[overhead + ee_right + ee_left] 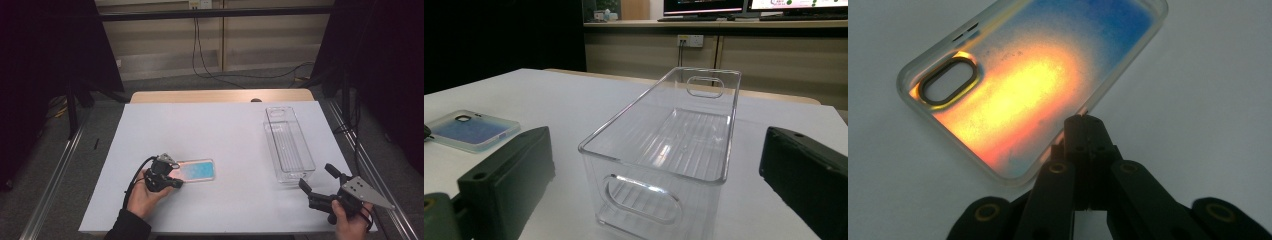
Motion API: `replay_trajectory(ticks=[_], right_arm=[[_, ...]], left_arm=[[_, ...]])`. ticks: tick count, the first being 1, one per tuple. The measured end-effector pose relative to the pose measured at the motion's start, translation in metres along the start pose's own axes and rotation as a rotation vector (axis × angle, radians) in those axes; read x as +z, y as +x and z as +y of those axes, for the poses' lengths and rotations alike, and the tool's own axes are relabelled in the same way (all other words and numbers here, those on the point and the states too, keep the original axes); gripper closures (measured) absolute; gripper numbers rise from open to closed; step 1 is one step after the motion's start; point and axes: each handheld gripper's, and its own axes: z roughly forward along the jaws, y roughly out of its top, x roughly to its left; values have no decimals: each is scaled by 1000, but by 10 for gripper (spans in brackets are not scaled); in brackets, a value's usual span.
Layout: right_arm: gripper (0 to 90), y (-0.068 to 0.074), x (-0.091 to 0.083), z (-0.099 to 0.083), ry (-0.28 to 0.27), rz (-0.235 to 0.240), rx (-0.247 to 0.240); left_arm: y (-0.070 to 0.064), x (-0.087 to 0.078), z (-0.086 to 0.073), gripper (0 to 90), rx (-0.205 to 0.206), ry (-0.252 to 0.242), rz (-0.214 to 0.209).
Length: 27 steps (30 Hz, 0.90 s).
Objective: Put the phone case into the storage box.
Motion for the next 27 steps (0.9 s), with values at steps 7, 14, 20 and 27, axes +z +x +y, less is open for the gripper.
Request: replay_trajectory(ticks=[7,14,20,27], right_arm=[[5,0,0,0,1,0,1],[5,0,0,0,0,0,-1],[5,0,0,0,1,0,-1],[5,0,0,0,1,0,-3]], left_arm=[[3,-1,0,900,0,-3,10],[7,-1,0,900,-5,-10,16],[8,-1,0,900,-12,-12,17],[14,-2,0,900,-23,-21,27]])
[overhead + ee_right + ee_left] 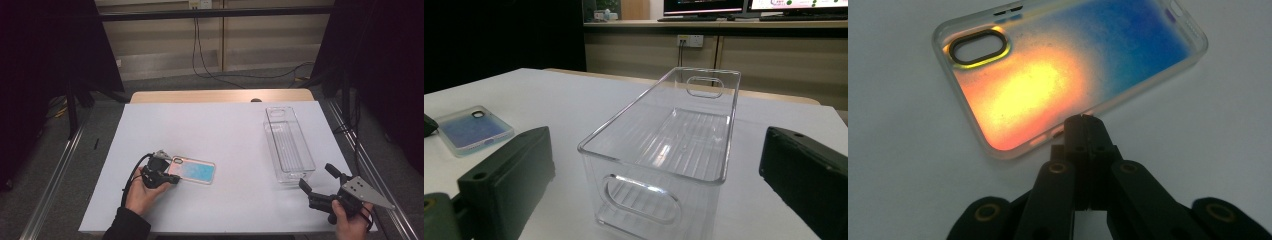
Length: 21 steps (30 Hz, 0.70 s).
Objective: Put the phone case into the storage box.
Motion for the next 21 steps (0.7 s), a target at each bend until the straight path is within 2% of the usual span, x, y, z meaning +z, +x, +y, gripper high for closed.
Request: replay_trajectory(ticks=[21], right_arm=[[5,0,0,0,-2,-1,2]], left_arm=[[6,2,3,900,-10,-13,23]])
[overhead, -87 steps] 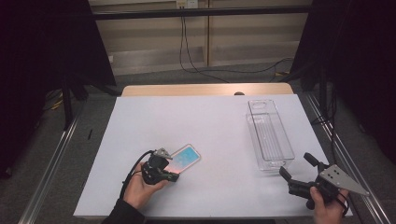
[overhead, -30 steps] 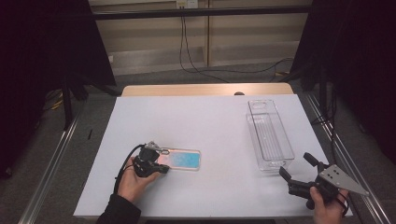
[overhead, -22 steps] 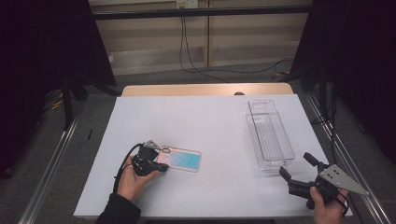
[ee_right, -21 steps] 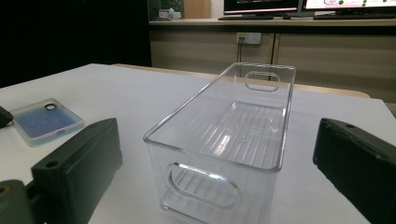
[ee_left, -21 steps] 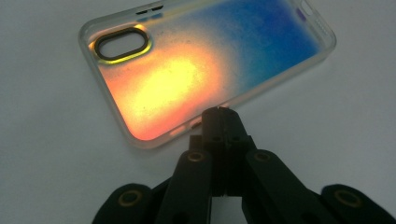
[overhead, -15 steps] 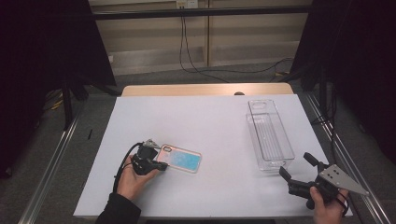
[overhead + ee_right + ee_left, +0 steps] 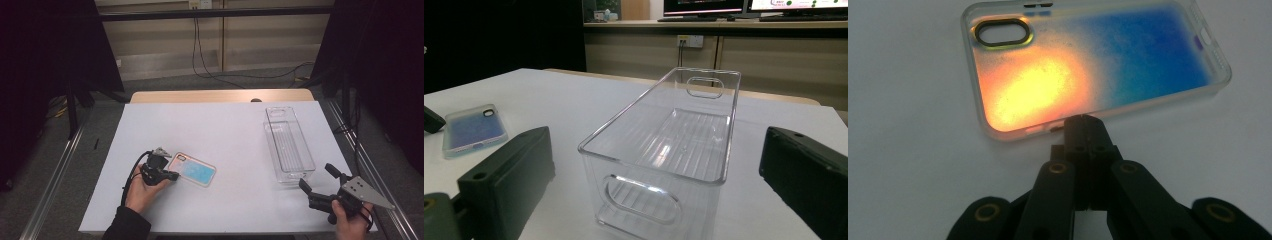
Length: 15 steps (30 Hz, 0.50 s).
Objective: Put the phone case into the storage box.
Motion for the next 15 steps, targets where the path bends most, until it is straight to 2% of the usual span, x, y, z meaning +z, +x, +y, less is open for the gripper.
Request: replay_trajectory(ticks=[5,11,15], right_arm=[[5,0,0,0,1,1,0],[5,0,0,0,3,2,-4],[5,0,0,0,1,1,-4]], left_arm=[[-1,1,0,900,12,-13,21],[1,2,1,900,5,-16,13],[2,3,2,900,4,-29,26]])
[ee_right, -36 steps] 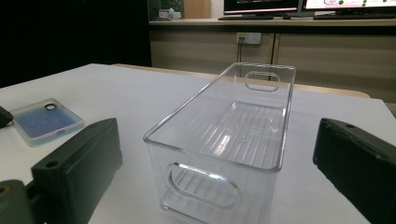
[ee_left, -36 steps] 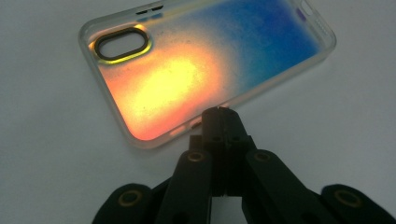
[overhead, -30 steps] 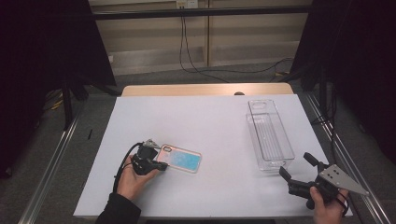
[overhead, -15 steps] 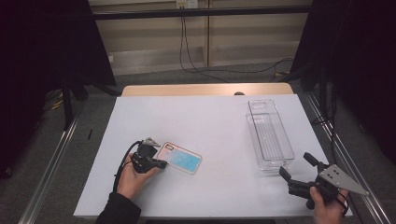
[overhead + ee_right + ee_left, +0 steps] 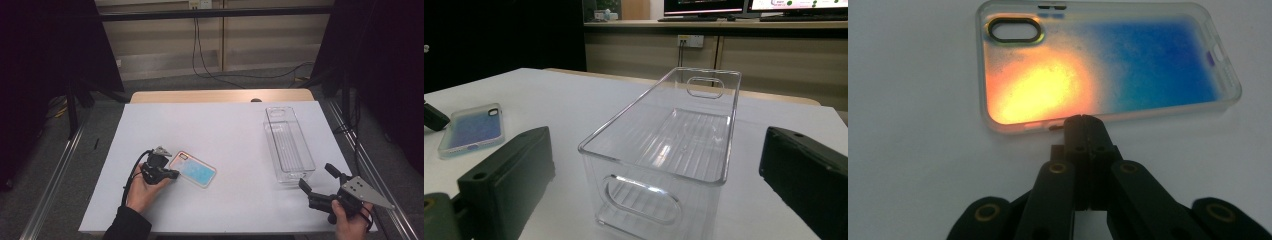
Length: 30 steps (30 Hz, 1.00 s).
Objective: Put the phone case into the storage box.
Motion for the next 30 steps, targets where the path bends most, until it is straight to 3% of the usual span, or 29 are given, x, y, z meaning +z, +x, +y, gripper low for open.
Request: replay_trajectory(ticks=[1,17,30], right_arm=[[5,0,0,0,1,0,1],[5,0,0,0,0,0,1],[4,0,0,0,2,-2,1]], left_arm=[[1,1,1,900,-17,-8,-7],[7,7,8,900,-46,-33,17],[12,9,11,900,-45,-49,4]])
